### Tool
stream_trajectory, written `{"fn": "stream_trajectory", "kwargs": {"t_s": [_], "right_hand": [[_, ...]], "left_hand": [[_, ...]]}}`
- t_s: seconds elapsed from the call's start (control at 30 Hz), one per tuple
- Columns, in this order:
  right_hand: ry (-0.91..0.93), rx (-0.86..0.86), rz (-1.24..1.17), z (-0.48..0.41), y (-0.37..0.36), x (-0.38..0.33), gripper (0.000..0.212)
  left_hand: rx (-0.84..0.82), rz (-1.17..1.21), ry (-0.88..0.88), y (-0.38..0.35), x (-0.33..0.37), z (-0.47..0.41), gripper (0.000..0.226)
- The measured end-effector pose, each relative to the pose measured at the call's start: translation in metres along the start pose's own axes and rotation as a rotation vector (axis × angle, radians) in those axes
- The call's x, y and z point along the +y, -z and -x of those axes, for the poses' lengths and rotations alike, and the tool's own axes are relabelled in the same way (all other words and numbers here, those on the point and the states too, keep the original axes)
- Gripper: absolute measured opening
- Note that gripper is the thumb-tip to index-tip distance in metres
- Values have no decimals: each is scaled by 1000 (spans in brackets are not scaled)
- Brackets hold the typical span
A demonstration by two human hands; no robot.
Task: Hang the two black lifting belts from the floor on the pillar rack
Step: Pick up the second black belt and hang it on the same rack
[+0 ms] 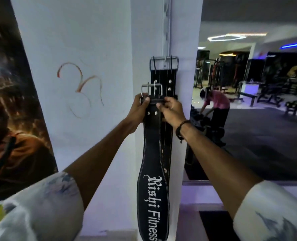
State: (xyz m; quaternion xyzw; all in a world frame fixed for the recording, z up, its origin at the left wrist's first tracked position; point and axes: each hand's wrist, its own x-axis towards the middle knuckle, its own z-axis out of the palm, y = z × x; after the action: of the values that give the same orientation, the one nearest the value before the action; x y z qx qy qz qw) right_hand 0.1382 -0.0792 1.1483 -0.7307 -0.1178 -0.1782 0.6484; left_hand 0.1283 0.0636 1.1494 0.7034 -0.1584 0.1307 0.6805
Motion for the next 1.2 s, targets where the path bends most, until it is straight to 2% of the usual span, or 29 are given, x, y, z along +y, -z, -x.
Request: {"fn": "stream_trajectory", "kwargs": {"t_s": [0.07, 0.2, 0.3, 0.4, 0.5, 0.57, 0.6, 0.63, 0.67, 0.73, 0.9, 1.0, 1.07, 1.17, 1.2], "right_hand": [[35, -33, 15, -8, 5, -17, 38], [60, -75, 56, -16, 10, -44, 32], [88, -59, 61, -26, 14, -56, 23], [135, -7, 71, -26, 16, -61, 28], [209, 29, 139, 6, 6, -32, 23], [143, -64, 220, 43, 2, 5, 29], [101, -127, 263, 59, 2, 24, 28], [68, -174, 296, 70, 4, 39, 18], [48, -192, 332, 72, 8, 42, 20], [69, -172, 376, 52, 15, 27, 40], [164, 3, 149, -16, 34, -64, 42], [157, 7, 126, -17, 34, -66, 36], [139, -35, 147, 4, 26, -39, 33], [0, -225, 340, 53, 19, 13, 57], [-32, -287, 345, 65, 18, 24, 55]], "left_hand": [[22, 53, -28, -4, 16, -14, 19], [57, 84, -63, -5, 25, -30, 16], [55, 100, -94, -8, 36, -37, 18], [72, 138, -142, -18, 49, -47, 18], [118, 156, -172, -27, 61, -55, 17], [134, 154, -158, -28, 65, -56, 23], [135, 158, -146, -28, 65, -56, 26], [134, 159, -143, -27, 64, -56, 27], [131, 154, -147, -27, 63, -56, 29], [115, 128, -166, -27, 62, -56, 30], [55, 123, -209, -36, 64, -54, 30], [53, 160, -212, -38, 71, -55, 27], [87, 160, -217, -38, 74, -55, 28], [145, 157, -207, -32, 75, -55, 30], [152, 165, -200, -29, 74, -56, 30]]}}
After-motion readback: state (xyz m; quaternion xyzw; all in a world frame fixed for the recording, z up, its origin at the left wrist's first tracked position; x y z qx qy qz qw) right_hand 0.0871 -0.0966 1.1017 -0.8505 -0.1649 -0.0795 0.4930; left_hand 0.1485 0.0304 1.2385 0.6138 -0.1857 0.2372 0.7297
